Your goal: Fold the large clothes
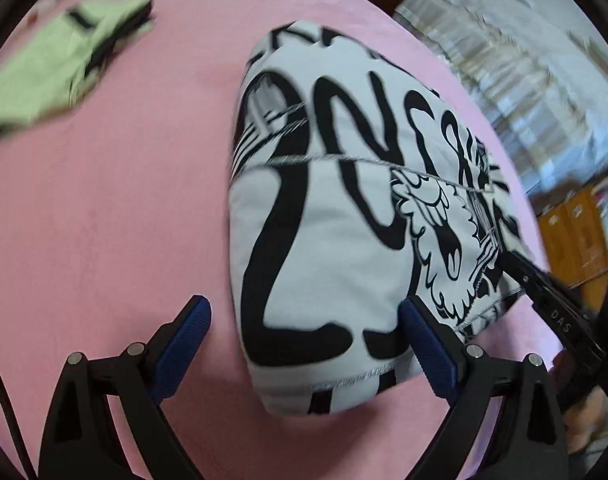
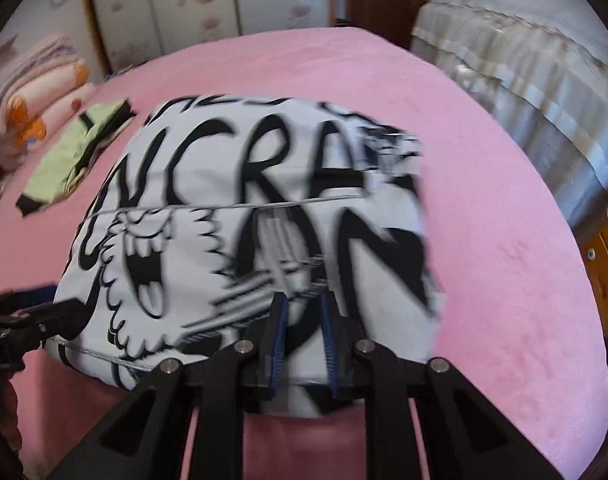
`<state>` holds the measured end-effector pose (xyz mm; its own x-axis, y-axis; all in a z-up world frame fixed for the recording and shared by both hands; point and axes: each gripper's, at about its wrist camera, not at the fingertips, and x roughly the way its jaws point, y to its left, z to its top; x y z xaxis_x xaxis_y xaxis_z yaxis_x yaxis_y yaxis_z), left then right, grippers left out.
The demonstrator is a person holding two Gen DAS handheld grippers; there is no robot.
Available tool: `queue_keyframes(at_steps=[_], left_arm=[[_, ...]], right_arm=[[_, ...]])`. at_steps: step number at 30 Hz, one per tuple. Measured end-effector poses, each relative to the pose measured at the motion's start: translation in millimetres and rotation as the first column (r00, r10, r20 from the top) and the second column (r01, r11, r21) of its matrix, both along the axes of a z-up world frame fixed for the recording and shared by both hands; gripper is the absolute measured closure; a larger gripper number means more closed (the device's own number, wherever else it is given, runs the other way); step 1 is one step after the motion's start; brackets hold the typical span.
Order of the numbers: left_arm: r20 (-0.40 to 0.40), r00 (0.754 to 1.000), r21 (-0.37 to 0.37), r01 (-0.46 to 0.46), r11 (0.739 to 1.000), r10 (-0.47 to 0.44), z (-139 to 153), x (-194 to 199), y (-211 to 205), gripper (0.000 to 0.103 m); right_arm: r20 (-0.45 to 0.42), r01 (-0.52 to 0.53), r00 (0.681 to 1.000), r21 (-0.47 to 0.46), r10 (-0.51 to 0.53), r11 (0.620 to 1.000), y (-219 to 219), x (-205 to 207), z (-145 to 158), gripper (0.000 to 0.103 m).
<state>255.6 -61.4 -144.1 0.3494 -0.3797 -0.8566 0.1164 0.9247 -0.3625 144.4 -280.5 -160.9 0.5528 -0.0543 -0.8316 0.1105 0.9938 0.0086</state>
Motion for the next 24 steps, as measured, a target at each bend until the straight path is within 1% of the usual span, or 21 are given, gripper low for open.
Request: queue_keyframes(at_steps=[1,3,6,7,11,14,15,18,20,22,23,24], left_arm=[[-0.005,1.0,-0.018,-0.009,1.0,0.009,-2,-1,4,0.008],[-0.002,1.0,-0.023,-0.018,1.0,0.018,-1,-4,6,0.008],[0.025,1.0,0.014,-0.013,1.0,0.013,5,-7,3,0.008],[0.032,0.999,0.025,-0.011,1.0,0.01,6,-8,3,0.008],[0.026,0.999,0.017,-0.02,1.0,0.019,11,-8,7,0.008],[0.02,1.0,0.012,-0.024,1.0,0.024,18,-13,9,0.008],[0.019,1.0,0.01,-0.024,1.0,0.023,20,-15,10,0.008],[0.014,1.0,0.009,-0.014,1.0,0.014,27,-25,10,0.008],[0.006,1.0,0.011,-0.004,1.0,0.004,31,-33,9,0.008],[-0.01,1.0,0.01,0.018,1.0,-0.018,34,-40,8,0.008],[-0.018,0.999,0.01,0.027,1.0,-0.027,35,-44,8,0.008],[-0.024,0.999,0.007,0.036,0.999,-0.036,36,-47,7,0.008]], right_arm=[[0.009,0.016,1.0,0.031,-0.016,0.999,-11,-6,3,0.089],[0.019,0.029,0.999,0.055,-0.03,0.998,-20,-13,8,0.089],[0.028,0.046,0.998,0.036,-0.047,0.998,-21,-19,12,0.089],[0.03,0.051,0.998,0.027,-0.052,0.998,-21,-22,13,0.087],[0.03,0.075,0.997,0.041,-0.076,0.996,-16,-30,16,0.085],[0.025,0.089,0.996,0.092,-0.091,0.992,-17,-36,21,0.08],[0.019,0.092,0.995,0.108,-0.094,0.99,-16,-39,22,0.077],[0.009,0.106,0.994,0.138,-0.108,0.985,-16,-48,25,0.073],[0.006,0.115,0.993,0.164,-0.117,0.98,-15,-56,26,0.066],[0.004,0.121,0.992,0.194,-0.124,0.974,-15,-64,27,0.049],[0.0,0.124,0.992,0.204,-0.127,0.971,-15,-68,28,0.045],[-0.006,0.127,0.992,0.213,-0.128,0.969,-14,-72,28,0.038]])
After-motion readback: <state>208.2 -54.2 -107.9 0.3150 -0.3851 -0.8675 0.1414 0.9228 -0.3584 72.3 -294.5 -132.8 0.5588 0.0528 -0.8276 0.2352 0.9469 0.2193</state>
